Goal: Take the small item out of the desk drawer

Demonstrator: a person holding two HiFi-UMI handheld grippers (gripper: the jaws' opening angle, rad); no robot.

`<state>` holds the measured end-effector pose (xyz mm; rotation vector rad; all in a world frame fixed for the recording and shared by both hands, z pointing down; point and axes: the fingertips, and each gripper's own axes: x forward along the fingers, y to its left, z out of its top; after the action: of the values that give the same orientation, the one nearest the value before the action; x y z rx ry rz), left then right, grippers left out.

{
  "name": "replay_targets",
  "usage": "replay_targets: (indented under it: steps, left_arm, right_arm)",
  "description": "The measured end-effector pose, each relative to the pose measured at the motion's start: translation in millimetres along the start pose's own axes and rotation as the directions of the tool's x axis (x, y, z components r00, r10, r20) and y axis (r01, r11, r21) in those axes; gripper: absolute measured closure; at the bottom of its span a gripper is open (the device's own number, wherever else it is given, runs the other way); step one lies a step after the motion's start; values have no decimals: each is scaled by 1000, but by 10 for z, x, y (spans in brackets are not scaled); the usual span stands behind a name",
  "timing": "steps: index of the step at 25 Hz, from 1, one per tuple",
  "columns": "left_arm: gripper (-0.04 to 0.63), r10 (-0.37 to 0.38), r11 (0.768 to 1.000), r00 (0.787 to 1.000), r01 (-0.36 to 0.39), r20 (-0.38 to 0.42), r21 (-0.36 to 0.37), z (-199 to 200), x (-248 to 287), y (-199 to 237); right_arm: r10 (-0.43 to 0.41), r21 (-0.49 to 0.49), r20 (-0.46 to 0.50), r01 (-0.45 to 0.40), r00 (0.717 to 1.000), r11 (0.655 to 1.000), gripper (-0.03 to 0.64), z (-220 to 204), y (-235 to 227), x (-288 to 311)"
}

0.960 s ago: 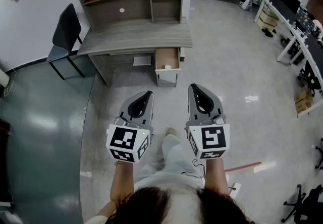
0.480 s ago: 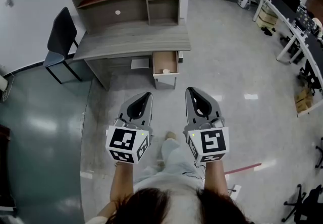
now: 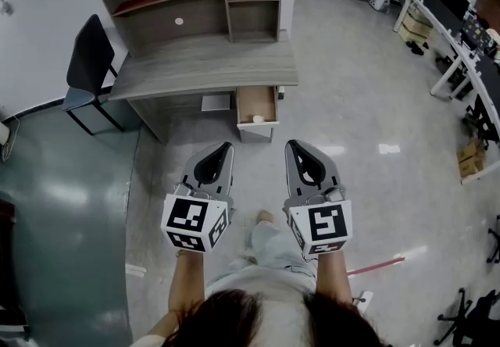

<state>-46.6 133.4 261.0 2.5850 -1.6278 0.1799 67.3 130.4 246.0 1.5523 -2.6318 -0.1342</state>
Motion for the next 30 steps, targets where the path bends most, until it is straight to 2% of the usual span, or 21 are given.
replay_targets:
  steps: [5,12,22,30]
  left_arm:
    - [578,-2,1000,1000,2,-7,-3,32,265,123]
    - [578,4,1000,1000,-5,-21,-16,77,655,297]
    - [578,20,1000,1000,-21,-15,-15,149,1212,388]
    - [578,44,999,999,-44,-10,4,196,1497,341]
  right_arm:
    - [10,19,-23,-9,1000,1000,589,-54,-107,250]
    - [8,-29,-68,-10,998,1000,589,-131,-293,621]
    - [53,-33,-48,-54,997,998,589,-166,-629,1015]
    - [78,31,-43,-76,996,997,589,-293,-855,1173]
